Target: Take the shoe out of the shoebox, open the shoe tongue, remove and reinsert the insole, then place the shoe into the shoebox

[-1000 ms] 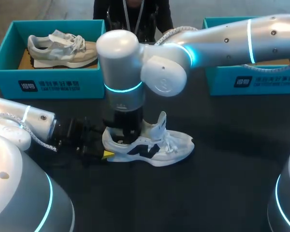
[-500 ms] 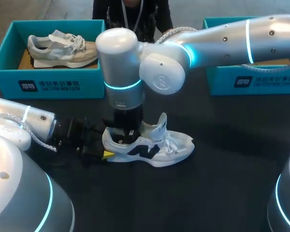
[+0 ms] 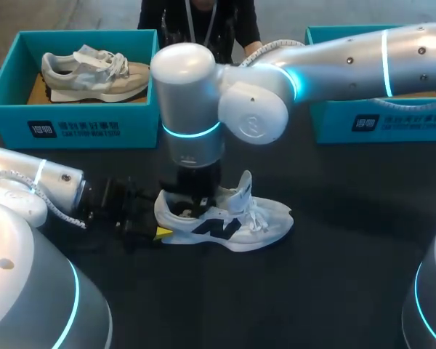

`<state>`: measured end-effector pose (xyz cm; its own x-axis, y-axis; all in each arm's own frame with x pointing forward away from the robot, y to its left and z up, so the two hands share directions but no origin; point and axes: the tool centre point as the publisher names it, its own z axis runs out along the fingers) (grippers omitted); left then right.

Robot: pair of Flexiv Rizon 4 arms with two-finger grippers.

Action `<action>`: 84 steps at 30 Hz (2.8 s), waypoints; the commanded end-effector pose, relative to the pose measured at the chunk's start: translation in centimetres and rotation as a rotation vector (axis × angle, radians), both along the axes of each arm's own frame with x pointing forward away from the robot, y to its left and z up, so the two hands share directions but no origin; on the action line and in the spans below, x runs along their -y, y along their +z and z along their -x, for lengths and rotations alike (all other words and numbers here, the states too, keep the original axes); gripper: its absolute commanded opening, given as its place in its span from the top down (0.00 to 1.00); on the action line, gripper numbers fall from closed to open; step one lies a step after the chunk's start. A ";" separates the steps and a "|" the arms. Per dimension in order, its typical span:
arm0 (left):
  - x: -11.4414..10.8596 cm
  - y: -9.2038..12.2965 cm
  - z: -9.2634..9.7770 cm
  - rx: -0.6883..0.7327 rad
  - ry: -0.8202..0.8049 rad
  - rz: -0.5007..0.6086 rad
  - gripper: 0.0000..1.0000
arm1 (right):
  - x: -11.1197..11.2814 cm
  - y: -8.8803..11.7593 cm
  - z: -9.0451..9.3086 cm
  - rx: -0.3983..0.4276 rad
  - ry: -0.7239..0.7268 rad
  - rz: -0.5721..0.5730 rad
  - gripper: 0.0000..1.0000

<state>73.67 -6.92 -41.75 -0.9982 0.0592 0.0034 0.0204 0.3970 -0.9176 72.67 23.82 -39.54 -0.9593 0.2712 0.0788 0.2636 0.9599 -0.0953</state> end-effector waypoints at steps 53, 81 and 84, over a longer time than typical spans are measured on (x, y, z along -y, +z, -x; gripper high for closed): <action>0.0 -0.4 0.1 0.001 0.003 -0.001 1.00 | -0.5 3.2 -2.9 0.122 0.016 -0.251 1.00; 0.0 -0.4 0.1 0.001 0.003 -0.001 1.00 | -1.9 -0.8 -2.3 0.032 0.032 -0.253 0.55; 0.0 -0.4 0.1 0.001 0.003 -0.001 1.00 | -2.0 -1.3 -2.3 0.013 0.033 -0.256 0.55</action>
